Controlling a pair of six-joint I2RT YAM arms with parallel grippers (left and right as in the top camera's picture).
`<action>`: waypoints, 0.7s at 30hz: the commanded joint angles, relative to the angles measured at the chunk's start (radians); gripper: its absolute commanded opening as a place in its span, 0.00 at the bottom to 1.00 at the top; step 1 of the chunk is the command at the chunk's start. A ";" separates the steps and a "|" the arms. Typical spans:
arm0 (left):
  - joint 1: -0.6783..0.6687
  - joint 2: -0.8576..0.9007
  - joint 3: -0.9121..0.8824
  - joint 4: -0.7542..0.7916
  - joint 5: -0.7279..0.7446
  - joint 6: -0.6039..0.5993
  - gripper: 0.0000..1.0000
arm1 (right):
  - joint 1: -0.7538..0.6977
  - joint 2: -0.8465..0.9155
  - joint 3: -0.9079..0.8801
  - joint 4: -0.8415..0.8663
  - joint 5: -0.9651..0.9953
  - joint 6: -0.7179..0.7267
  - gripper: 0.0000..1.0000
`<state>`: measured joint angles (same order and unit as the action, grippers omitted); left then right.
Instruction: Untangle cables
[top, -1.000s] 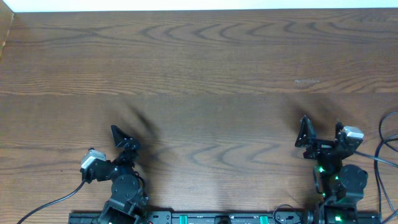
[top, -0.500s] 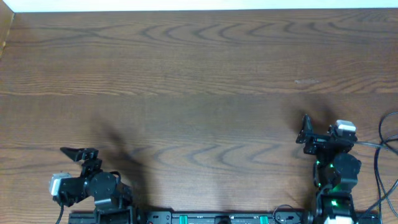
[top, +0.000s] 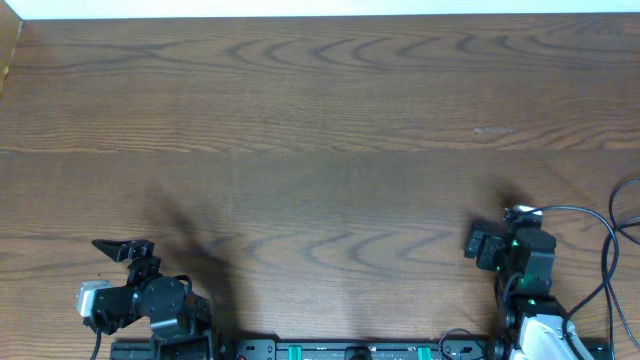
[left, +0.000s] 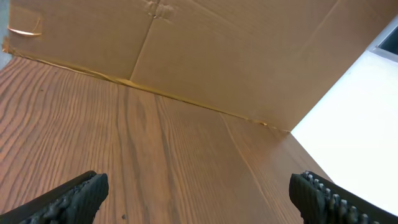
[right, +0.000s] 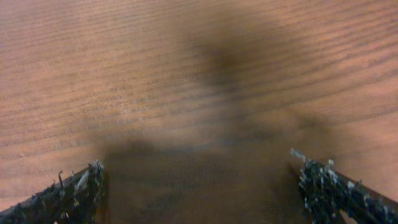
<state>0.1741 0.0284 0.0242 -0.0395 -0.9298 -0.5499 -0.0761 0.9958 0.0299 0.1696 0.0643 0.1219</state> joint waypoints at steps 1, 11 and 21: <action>0.004 0.001 -0.020 -0.034 0.001 0.006 0.98 | 0.016 -0.105 -0.025 -0.188 -0.011 0.022 0.99; 0.004 -0.027 -0.020 -0.034 0.000 0.006 0.98 | 0.122 -0.328 -0.024 -0.241 -0.018 0.019 0.99; 0.004 -0.027 -0.020 -0.034 0.001 0.006 0.98 | 0.169 -0.535 -0.024 -0.241 -0.018 0.019 0.99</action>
<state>0.1741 0.0109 0.0242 -0.0395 -0.9298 -0.5499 0.0742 0.5270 0.0097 -0.0711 0.0471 0.1265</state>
